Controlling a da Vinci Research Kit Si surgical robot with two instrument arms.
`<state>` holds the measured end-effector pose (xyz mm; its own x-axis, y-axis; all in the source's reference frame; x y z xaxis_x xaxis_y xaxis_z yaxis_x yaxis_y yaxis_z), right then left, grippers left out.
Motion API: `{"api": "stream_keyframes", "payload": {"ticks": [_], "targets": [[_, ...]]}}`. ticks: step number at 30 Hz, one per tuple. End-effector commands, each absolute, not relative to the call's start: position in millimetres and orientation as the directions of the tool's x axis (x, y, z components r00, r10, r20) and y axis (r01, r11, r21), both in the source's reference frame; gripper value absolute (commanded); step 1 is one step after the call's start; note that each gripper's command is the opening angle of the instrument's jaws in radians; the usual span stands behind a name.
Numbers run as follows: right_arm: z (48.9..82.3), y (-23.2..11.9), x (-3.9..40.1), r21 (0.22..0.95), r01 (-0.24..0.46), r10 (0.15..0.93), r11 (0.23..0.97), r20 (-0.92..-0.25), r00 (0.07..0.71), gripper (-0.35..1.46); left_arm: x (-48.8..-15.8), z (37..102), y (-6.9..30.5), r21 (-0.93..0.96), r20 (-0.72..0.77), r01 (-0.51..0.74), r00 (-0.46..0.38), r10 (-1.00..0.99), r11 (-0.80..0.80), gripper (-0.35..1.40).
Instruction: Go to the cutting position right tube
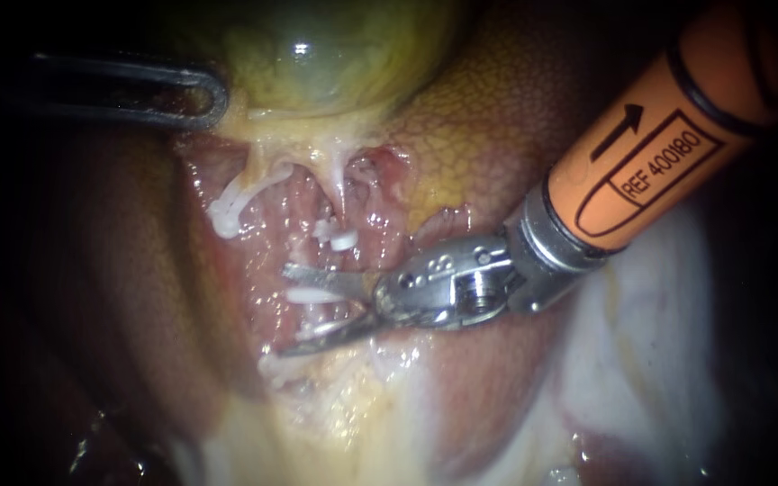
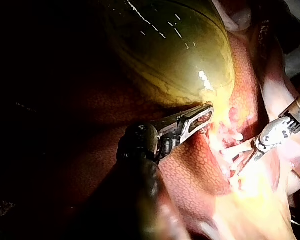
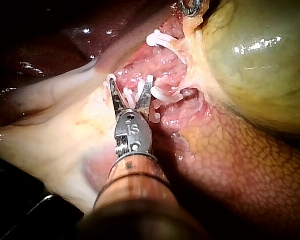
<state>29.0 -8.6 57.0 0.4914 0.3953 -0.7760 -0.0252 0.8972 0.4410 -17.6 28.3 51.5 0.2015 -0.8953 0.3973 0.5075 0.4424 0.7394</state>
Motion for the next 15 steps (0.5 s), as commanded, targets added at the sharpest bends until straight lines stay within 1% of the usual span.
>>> {"api": "stream_keyframes", "payload": {"ticks": [1, 5, 8, 12, 15], "targets": [[56.8, -8.6, 29.0, 0.441, -0.025, 0.396, 0.897, -0.776, 0.491, 1.26, -17.6, 51.4, 28.3, 0.739, 0.397, 0.508, 0.202, -0.895, 0.442, -0.35], [56.2, -8.7, 28.8, 0.443, -0.021, 0.395, 0.896, -0.777, 0.491, 1.28, -17.6, 51.4, 28.3, 0.739, 0.397, 0.508, 0.202, -0.895, 0.442, -0.35], [55.0, -8.7, 28.3, 0.457, -0.008, 0.403, 0.890, -0.777, 0.484, 1.30, -17.6, 51.4, 28.3, 0.739, 0.397, 0.508, 0.202, -0.895, 0.442, -0.35], [52.8, -8.5, 27.0, 0.558, -0.012, 0.493, 0.830, -0.723, 0.483, 1.26, -17.6, 51.4, 28.3, 0.739, 0.397, 0.507, 0.202, -0.895, 0.442, -0.35], [51.5, -8.1, 25.8, 0.607, 0.006, 0.521, 0.794, -0.687, 0.506, 1.23, -17.6, 51.4, 28.3, 0.739, 0.397, 0.507, 0.202, -0.895, 0.442, -0.35]]}}
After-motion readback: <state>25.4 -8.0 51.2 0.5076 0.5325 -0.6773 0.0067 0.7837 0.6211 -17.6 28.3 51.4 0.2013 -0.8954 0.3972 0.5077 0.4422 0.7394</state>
